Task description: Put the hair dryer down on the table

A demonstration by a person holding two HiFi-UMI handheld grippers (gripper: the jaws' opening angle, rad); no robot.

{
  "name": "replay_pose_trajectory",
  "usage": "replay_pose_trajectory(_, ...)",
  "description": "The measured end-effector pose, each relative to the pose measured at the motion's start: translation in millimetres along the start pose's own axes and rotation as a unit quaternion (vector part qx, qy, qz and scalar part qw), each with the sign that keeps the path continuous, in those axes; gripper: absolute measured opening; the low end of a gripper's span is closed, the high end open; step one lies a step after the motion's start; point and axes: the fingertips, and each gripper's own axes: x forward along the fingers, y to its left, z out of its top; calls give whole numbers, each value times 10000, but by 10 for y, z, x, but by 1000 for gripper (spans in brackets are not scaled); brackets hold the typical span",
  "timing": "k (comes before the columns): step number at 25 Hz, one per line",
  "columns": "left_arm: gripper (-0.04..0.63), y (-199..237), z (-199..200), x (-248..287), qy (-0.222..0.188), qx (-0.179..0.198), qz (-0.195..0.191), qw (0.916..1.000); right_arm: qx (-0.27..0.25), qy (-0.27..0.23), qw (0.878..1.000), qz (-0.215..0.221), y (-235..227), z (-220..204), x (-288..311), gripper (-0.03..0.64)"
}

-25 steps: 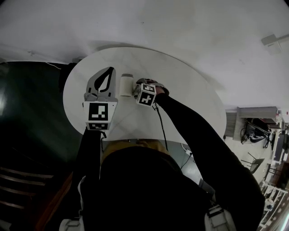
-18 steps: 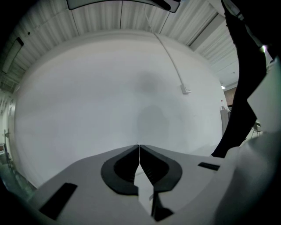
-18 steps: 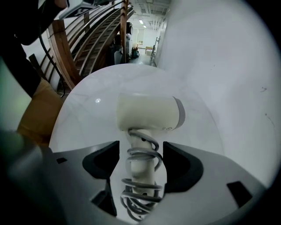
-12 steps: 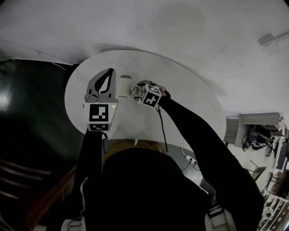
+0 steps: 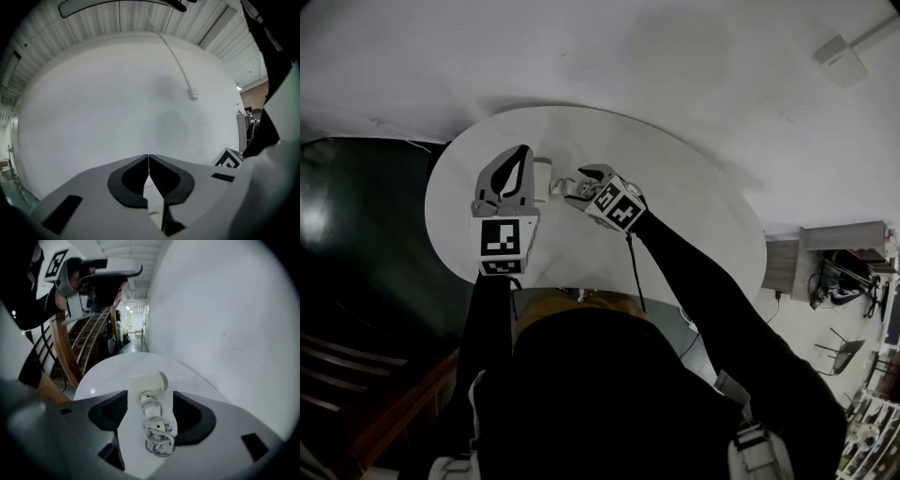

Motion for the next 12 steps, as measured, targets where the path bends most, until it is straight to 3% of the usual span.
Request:
replay_pose_trajectory(6,17,-241,75,1,-29,65,76,9999,349,-1060,9926,-482,-107,317,-466,311)
replay_pose_trajectory(12,17,-412,150,-52,-147,-46,228,9996,557,-2030,9717,-1073,-219,649,-1016,311)
